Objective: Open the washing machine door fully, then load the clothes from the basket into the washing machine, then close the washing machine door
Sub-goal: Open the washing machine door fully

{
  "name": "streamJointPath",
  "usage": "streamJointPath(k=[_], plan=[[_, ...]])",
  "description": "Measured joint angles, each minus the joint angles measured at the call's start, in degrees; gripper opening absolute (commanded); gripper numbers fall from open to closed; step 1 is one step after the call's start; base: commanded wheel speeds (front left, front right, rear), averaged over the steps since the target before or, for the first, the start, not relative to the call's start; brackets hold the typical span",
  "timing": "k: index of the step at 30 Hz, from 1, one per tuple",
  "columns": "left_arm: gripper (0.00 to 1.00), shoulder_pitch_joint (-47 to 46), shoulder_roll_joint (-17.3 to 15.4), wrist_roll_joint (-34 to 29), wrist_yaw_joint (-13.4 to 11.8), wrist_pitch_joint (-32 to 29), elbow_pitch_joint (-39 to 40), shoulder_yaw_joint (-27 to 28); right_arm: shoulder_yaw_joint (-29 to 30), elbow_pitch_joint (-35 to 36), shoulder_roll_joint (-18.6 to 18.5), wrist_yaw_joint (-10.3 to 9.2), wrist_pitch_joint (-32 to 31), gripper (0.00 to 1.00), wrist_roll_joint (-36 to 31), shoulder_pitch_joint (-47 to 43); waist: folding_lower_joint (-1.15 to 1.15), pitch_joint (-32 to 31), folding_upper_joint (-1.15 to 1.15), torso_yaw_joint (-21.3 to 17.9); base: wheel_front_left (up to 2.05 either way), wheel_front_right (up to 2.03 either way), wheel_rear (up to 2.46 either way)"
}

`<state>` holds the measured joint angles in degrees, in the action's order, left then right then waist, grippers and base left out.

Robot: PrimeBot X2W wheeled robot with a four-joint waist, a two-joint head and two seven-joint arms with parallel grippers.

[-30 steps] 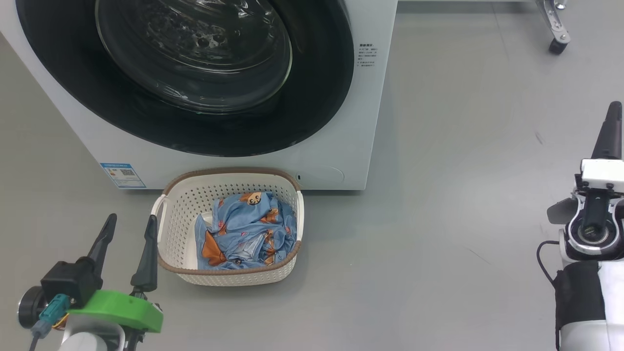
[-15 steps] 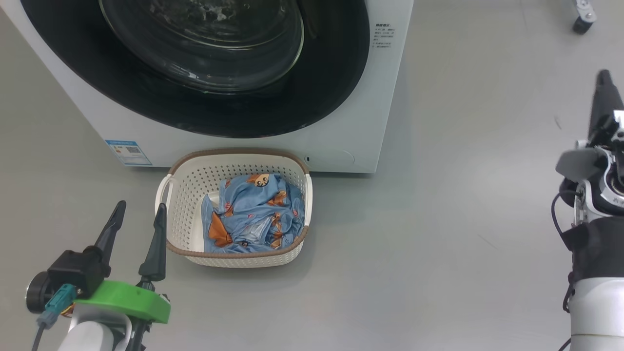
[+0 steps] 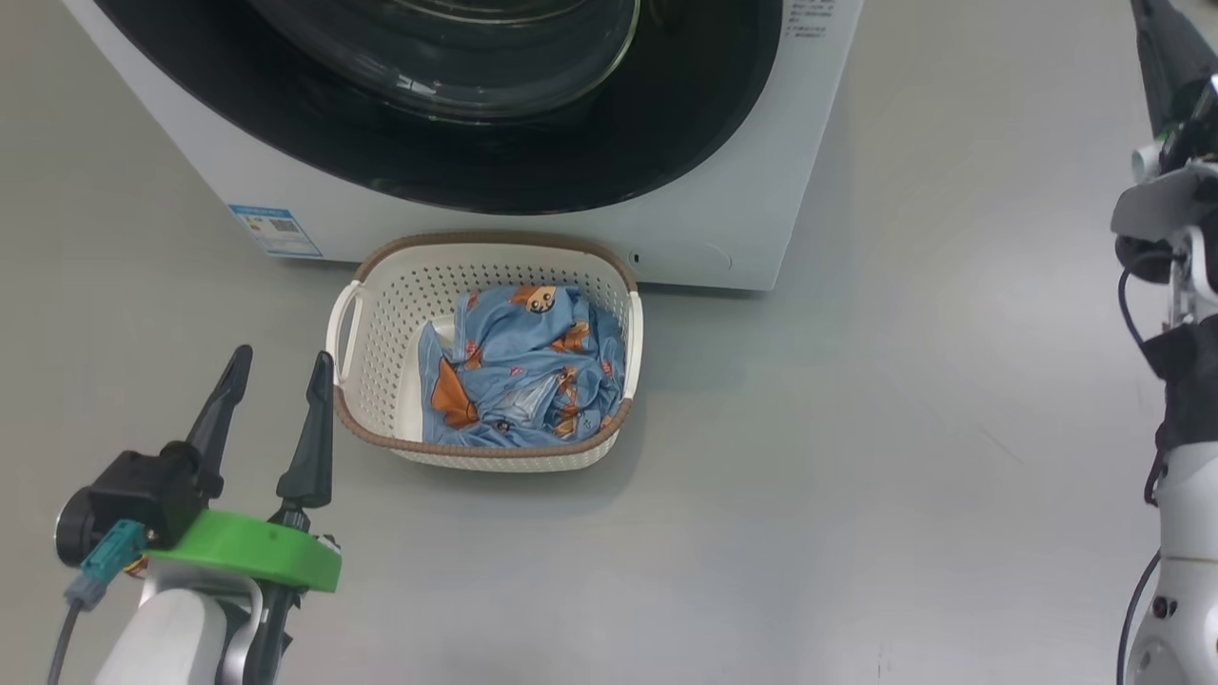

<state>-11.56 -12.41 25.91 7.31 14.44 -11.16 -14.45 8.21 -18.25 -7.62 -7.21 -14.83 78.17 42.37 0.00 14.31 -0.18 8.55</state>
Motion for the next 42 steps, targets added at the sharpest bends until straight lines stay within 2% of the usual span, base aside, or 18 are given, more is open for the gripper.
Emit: streamJointPath(k=[17,30,42], plan=[[1.0,-4.8,1.2,1.4,0.0,0.0,2.3,-1.1,-3.1,1.0,-2.0,-0.02,-9.8,0.0,2.1,11.4,0.0,7.3,0.0,3.6,0.0,0.0,0.0],[1.0,-7.7,2.1,1.9,0.0,0.0,3.2,-2.2,-3.5,-3.3,-0.9,-0.03,-12.7,0.0,2.9,16.2,0.01,13.0,0.0,6.8,0.0,0.0,0.0],[1.0,-10.6,3.7,2.6,0.0,0.0,3.7,-2.3,-4.3,-6.3,-0.9,-0.07,-12.8,0.0,1.5,20.2,0.01,17.2,0.0,9.1,0.0,0.0,0.0]])
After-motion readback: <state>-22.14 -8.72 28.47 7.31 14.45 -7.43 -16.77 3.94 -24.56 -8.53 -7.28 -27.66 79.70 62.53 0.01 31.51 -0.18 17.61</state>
